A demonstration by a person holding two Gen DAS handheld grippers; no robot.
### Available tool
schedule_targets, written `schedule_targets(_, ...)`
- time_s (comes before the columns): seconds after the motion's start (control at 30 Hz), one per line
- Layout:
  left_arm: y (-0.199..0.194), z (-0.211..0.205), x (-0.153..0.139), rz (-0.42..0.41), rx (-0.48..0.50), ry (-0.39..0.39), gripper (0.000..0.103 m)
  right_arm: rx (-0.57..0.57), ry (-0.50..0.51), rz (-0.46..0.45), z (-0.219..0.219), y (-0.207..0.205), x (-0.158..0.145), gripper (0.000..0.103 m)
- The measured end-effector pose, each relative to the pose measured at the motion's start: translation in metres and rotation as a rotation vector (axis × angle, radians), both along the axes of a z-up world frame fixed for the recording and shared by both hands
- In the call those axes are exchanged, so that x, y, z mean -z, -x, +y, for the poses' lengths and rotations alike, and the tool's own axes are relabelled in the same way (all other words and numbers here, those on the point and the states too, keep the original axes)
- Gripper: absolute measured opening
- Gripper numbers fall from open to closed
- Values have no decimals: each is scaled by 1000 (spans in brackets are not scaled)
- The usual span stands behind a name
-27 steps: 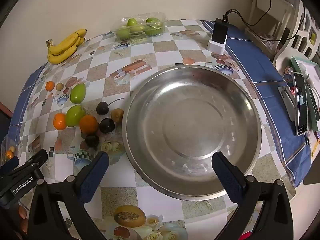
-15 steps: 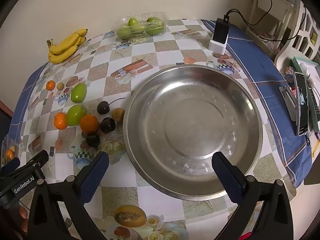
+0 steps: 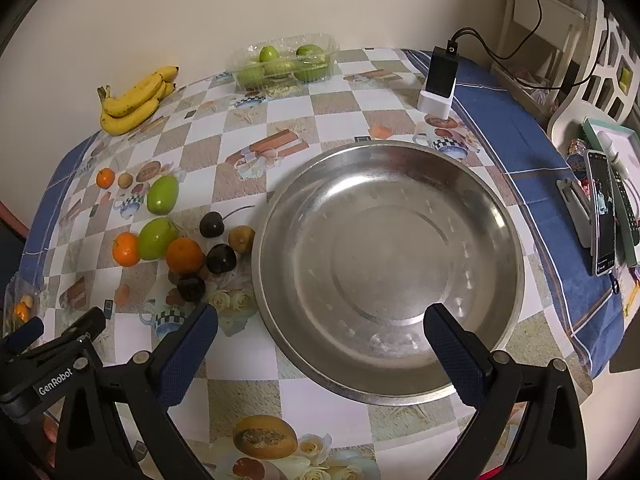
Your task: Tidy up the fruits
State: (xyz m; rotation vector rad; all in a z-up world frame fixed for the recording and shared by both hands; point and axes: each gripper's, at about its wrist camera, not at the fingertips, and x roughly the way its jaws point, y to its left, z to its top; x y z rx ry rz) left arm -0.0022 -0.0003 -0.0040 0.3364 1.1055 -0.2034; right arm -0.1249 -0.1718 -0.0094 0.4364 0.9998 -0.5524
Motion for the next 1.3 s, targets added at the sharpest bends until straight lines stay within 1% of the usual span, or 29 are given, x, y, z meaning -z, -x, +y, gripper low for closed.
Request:
schedule_targets(0.4, 0, 0, 0, 1, 0, -1, 103, -6, -12, 2, 0, -2, 2, 102)
schedule_targets(1.3, 2, -1, 1, 0, 4, -3, 103, -11, -3, 10, 1, -3, 0, 102)
